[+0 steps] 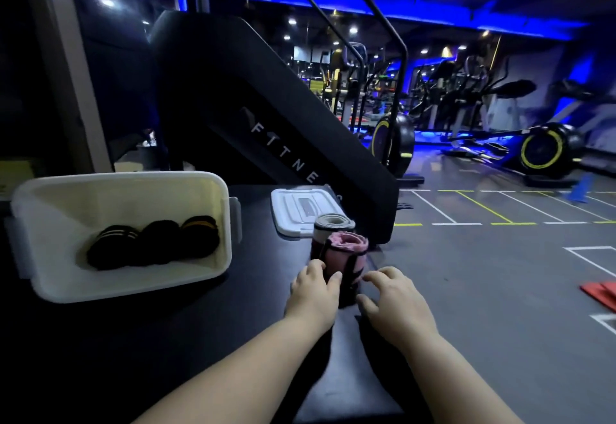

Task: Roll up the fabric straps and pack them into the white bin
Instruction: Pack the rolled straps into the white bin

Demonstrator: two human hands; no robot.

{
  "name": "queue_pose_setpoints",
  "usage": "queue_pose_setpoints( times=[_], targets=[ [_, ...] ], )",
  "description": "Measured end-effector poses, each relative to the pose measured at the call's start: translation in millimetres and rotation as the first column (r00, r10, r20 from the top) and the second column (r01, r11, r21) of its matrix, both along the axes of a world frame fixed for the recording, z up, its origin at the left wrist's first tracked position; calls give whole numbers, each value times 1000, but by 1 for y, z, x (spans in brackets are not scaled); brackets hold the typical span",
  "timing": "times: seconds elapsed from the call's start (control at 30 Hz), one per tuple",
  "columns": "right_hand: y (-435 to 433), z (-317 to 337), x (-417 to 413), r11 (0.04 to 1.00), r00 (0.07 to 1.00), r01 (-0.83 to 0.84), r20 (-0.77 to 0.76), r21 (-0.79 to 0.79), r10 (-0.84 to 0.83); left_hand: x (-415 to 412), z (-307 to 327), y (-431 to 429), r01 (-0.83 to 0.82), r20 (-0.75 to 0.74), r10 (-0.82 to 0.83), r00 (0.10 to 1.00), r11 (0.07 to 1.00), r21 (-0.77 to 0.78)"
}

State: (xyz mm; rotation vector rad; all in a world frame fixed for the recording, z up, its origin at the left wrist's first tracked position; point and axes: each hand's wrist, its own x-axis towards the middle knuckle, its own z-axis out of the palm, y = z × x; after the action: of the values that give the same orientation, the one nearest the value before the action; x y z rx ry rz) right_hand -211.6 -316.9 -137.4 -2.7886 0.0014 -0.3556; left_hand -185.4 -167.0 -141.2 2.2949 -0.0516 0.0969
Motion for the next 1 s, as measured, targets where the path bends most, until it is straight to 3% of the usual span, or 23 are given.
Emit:
queue_pose_setpoints(
  times=[0.17,0.43,0.6,0.83,1.0],
  targets=[
    [6,3,15,976,1000,11,-16,218,-8,7,3,-8,-50,-14,50,999,999,-16],
    [16,10,31,838,999,54,-29,543,-45,17,10,-8,-35,-26,34,999,998,-52],
    [18,12,38,839,998,53,-11,541,-56,17,13,0,-36,-3,35,999,996,-78],
    [48,18,35,888,986,153,-133,434,-105,15,23,37,-87,-4,87,996,992,-86],
    [82,16,30,844,979,167,-186,511,-81,11,26,74,-123,16,124,992,991,-51]
  ],
)
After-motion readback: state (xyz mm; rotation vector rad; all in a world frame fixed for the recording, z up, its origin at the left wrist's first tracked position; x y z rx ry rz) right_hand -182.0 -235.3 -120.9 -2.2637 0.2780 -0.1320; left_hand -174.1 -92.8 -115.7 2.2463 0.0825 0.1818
